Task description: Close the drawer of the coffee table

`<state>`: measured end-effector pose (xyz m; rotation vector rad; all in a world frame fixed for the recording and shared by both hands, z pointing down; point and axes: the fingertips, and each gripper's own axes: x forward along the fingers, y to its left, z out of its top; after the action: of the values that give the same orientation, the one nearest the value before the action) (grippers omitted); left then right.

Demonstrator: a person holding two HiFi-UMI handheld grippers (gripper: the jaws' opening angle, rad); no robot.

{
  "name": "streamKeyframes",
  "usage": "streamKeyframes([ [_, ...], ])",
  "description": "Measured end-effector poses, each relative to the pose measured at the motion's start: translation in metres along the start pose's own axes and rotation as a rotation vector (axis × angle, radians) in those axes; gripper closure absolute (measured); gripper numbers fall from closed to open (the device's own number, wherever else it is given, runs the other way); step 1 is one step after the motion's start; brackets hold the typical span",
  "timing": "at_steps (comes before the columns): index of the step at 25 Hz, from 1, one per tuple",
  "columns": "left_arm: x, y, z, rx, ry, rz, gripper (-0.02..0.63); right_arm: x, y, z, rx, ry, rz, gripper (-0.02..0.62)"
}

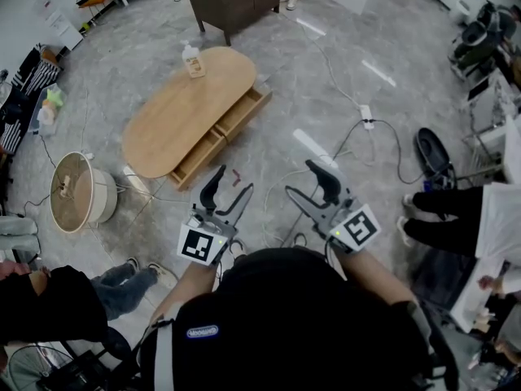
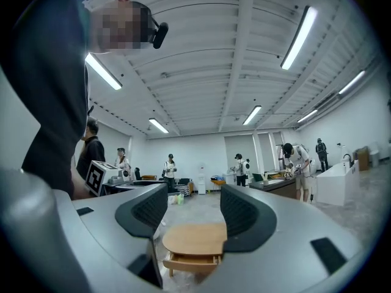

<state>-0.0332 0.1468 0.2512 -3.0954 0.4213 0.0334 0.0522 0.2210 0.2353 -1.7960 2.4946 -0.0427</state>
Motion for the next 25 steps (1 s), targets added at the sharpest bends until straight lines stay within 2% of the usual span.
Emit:
streamKeyframes([
  [8, 0.005, 0.005, -0.005, -0.007, 0.013, 0.013, 0.351, -0.005, -0.016, -0.004, -0.001, 0.000, -0.033, 0.353],
  [15, 0.010, 0.007, -0.008, -0.014, 0.005, 0.050, 0.351, -0.007, -0.030, 0.008, 0.008, -0.047, -0.070, 0.353],
  [25, 0.012, 0.002, -0.015, -0.034, 0.003, 0.150, 0.351, -0.012, -0.051, 0.013, 0.001, -0.055, -0.017, 0.354],
])
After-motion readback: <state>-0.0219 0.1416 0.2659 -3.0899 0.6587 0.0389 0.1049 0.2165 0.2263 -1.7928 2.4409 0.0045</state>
